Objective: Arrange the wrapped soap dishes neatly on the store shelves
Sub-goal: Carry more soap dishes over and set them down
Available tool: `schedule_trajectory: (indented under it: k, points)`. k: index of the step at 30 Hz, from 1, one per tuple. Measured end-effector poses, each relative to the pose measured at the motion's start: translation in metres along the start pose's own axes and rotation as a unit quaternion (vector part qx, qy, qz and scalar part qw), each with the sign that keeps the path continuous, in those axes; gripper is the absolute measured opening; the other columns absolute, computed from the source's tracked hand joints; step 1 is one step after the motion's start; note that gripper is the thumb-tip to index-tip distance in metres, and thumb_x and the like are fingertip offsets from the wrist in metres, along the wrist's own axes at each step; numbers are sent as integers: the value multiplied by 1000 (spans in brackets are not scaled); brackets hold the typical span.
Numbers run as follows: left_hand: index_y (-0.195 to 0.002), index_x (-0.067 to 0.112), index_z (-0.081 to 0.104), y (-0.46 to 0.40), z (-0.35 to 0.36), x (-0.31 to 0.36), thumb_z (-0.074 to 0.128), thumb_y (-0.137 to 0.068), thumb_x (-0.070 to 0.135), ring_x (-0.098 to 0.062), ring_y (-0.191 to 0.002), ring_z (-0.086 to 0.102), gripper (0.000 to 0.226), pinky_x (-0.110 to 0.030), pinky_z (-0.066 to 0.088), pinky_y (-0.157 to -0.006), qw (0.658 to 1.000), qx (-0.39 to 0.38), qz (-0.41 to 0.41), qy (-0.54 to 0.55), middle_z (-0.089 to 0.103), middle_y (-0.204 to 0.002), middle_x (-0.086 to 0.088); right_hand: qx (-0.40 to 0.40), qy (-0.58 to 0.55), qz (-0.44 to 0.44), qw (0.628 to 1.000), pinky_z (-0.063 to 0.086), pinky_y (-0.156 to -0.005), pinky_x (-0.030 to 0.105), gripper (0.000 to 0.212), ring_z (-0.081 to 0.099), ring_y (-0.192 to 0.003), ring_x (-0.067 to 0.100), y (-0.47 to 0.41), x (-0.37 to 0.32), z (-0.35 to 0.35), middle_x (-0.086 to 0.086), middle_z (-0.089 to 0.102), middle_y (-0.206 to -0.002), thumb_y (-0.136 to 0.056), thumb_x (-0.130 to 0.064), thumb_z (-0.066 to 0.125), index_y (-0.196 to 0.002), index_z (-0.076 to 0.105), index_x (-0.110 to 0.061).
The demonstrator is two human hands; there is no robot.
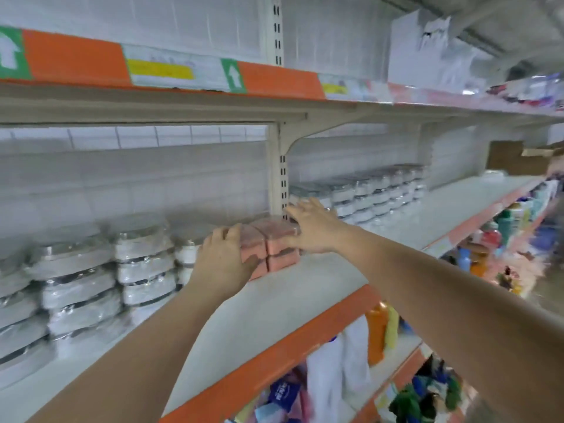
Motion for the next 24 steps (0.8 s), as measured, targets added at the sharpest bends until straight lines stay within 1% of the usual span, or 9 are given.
schedule_trajectory:
  k: [4,7,10,12,14,18,21,24]
  points:
    - [-145,19,28,-16,32,103,56,-89,37,-32,-132,33,66,-38,30,-106,999,0,46,16,33,-145,-11,-13,-7,65,998,18,-112,53,73,7,-144,27,47,114,-22,4,22,-155,-90,-53,49,-149,19,-22]
    - [-145,17,27,-24,64,192,51,-92,40,-31,-133,32,63,-39,30,-106,996,-6,85,33,30,-147,-10,-24,-22,110,993,18,-114,50,73,5,-145,24,82,203,-38,5,17,-156,-92,-54,46,-150,16,-22]
    - [-146,18,23,-28,100,283,43,-95,42,-30,-135,28,60,-39,28,-107,991,-26,123,45,26,-149,-9,-39,-24,145,988,22,-113,44,71,13,-144,25,115,288,-51,5,20,-155,-92,-54,44,-150,16,-23]
    - [-147,18,22,-33,120,339,41,-96,42,-29,-134,28,59,-39,29,-107,987,-35,147,49,26,-149,-8,-47,-30,167,984,27,-111,40,71,22,-141,27,136,342,-60,9,22,-154,-93,-52,45,-150,16,-22]
    - [-146,18,23,-40,139,390,40,-96,42,-29,-134,29,58,-39,29,-107,983,-41,169,52,26,-149,-7,-55,-26,195,979,32,-108,39,71,30,-136,29,154,392,-67,13,28,-151,-93,-51,44,-150,17,-19]
    - [-146,16,24,-59,170,470,41,-96,41,-27,-136,27,58,-38,27,-109,977,-57,195,58,26,-150,-8,-41,-38,247,967,39,-100,35,68,40,-129,30,180,481,-77,16,41,-143,-93,-48,46,-149,21,-16]
    - [-146,16,24,-80,197,518,40,-96,41,-29,-134,30,58,-38,28,-107,974,-64,208,56,29,-148,-9,-33,-44,267,962,37,-98,33,65,40,-130,30,192,533,-79,15,36,-147,-95,-44,45,-149,21,-16]
    - [-145,17,26,-105,234,561,41,-96,42,-28,-134,31,57,-38,29,-107,970,-74,223,61,31,-148,-9,-41,-29,284,958,40,-99,36,63,42,-128,32,193,584,-75,16,38,-145,-96,-42,44,-148,22,-14]
Point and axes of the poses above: each hand's wrist, its own y-axis away from the middle knuckle, its own z-axis out of the palm, x = y × z, the point moved 8 cm from there along -y, towards the middle knuckle
